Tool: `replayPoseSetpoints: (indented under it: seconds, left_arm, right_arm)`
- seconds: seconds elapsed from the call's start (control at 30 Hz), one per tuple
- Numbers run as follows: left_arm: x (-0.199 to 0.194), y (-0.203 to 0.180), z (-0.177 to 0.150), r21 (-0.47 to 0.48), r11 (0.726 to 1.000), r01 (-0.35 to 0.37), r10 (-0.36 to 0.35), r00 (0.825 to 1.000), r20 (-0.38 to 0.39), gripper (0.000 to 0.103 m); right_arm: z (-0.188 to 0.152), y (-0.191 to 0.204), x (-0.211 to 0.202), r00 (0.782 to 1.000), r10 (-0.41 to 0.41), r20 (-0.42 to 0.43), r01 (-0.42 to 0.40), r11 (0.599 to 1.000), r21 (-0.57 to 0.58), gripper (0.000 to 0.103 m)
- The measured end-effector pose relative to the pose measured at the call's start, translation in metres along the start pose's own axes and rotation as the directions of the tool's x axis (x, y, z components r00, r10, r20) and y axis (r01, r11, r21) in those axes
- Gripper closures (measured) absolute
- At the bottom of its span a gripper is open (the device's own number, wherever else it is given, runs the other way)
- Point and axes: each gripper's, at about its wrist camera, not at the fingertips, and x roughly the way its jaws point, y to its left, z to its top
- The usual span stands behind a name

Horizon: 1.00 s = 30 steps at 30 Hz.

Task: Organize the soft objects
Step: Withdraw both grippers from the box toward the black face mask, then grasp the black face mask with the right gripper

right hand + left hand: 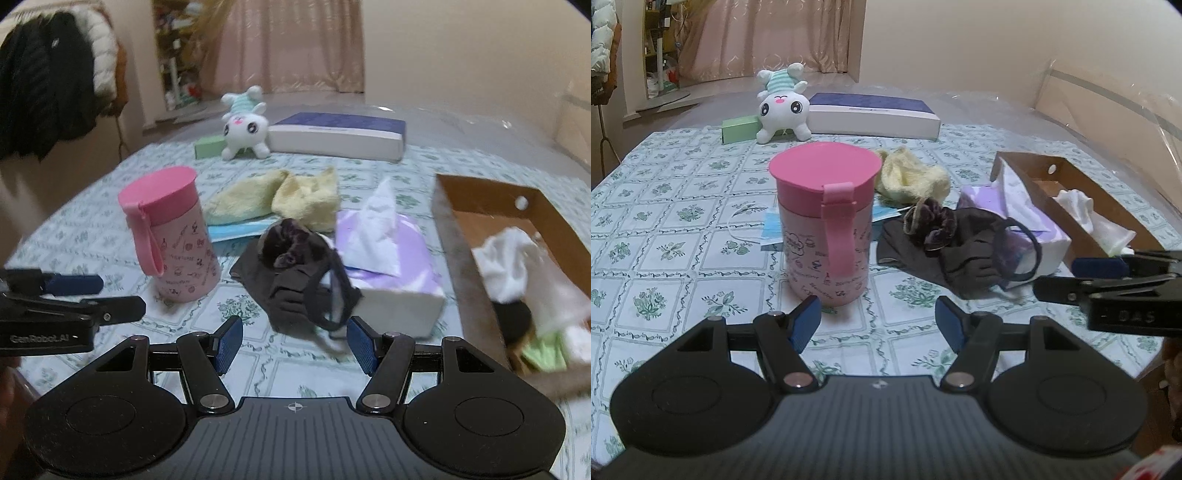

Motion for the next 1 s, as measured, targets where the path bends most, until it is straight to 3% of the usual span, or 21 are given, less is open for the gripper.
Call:
replayPoseSetpoints:
  seconds: [0.27,0.6,0.63,0.67,0.8,0.9,1.0]
  left_arm:
    - [0.022,0.020,0.001,-0.013,1.000,-0.012,0.012,1.000,-0.018,0.038]
    - [0.041,0.042,0.001,-0.051,0.999,-0.001,-0.001,0.999,-0.034,0.038]
    - [0.042,0.043,0.001,-0.054,0.999,-0.001,-0.001,0.999,-0.036,0.038]
    - [0.043,0.045,0.000,-0.057,0.998,-0.001,-0.002,0.999,-0.037,0.038]
    - [0.045,0.049,-0.002,-0.062,0.998,-0.005,0.002,0.999,-0.043,0.038]
    - [0.042,0.048,-0.003,-0.060,0.998,0.002,-0.005,0.999,-0.043,0.038]
    - [0.036,0.043,-0.005,-0.048,0.999,0.013,-0.015,0.999,-0.040,0.038]
  right_arm:
    - [0.003,0.022,0.056,0.998,-0.058,-0.028,0.053,0.983,-0.176,0.041]
    - [-0.009,0.045,0.111,0.979,-0.198,-0.055,0.166,0.920,-0.356,0.041]
    - [-0.009,0.046,0.113,0.979,-0.196,-0.056,0.164,0.920,-0.356,0.043]
    - [-0.010,0.046,0.114,0.979,-0.195,-0.055,0.164,0.920,-0.356,0.058]
    - [-0.011,0.046,0.107,0.980,-0.194,-0.049,0.166,0.924,-0.345,0.082]
    - [-0.011,0.042,0.092,0.985,-0.163,-0.062,0.137,0.944,-0.301,0.087]
    - [-0.014,0.032,0.074,0.991,-0.080,-0.109,0.056,0.977,-0.208,0.088]
